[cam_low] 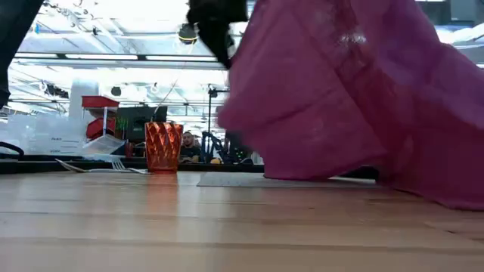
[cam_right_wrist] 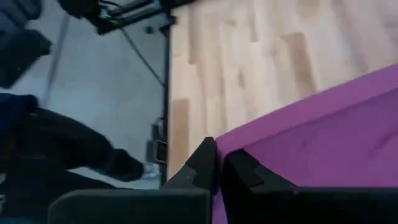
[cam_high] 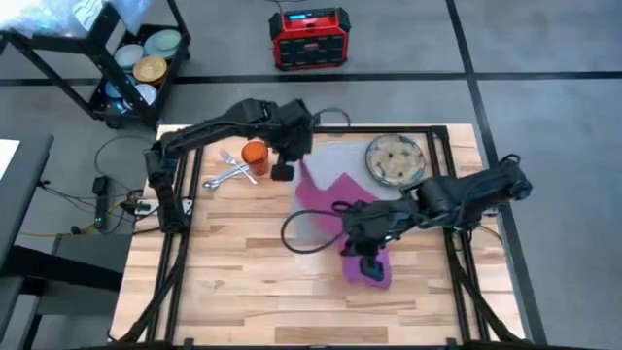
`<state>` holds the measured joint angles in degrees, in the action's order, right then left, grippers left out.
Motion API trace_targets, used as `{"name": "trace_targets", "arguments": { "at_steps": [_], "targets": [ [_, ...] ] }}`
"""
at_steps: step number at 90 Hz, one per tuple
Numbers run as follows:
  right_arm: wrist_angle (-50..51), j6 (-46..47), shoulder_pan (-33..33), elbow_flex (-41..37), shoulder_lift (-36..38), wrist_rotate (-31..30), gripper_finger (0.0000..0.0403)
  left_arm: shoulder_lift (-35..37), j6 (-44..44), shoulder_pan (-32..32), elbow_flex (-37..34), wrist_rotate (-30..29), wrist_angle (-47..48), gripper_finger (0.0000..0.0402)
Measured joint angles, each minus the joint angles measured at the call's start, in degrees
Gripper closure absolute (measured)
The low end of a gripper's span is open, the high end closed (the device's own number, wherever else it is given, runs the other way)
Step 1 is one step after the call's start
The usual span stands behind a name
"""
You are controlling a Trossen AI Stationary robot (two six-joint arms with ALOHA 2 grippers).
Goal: Set table place
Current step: Fold the purple napkin
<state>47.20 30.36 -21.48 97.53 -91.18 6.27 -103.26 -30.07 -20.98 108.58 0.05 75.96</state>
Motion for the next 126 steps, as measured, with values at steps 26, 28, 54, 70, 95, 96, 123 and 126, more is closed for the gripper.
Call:
{"name": "trace_targets", "arguments": {
  "at_steps": [26, 28, 54, 70, 95, 96, 123, 126],
  "targets": [
    [-28.6, 0.2, 2.9, -11.9, -3.9, 18.6, 0.0403, 9.0, -0.9, 0.3, -19.0, -8.7, -0.8, 0.0401],
    [-30.0, 0.0, 3.3, -12.2, -4.7, 19.7, 0.0403, 9.7, -0.7, 0.3, -20.4, -8.9, -1.0, 0.0401],
    [-34.5, -0.2, 8.2, -12.5, -5.6, 25.9, 0.0403, 24.6, 11.5, 2.6, -32.8, -5.1, -8.5, 0.0401],
    [-26.1, 0.4, 8.1, -12.3, -0.9, 23.8, 0.0403, 35.2, 28.3, 10.3, -41.2, 4.5, -25.6, 0.0401],
    [-19.2, 4.0, -0.1, -14.8, -3.0, 26.6, 0.0403, 34.1, 44.7, 27.4, -60.1, -0.5, -51.4, 0.0401],
    [-20.2, 4.4, -0.1, -15.4, -3.0, 27.1, 0.0403, 33.7, 45.1, 27.6, -60.6, -0.6, -52.1, 0.0401],
    [-47.8, 16.6, -0.2, -30.1, -3.1, 29.0, 0.0388, 22.7, 48.4, 31.5, -61.2, -0.7, -60.5, 0.0401],
    [-51.8, 18.2, 0.0, -31.1, -3.0, 29.0, 0.0378, 22.2, 48.4, 31.6, -60.8, -0.7, -60.5, 0.0401]
  ]
}}
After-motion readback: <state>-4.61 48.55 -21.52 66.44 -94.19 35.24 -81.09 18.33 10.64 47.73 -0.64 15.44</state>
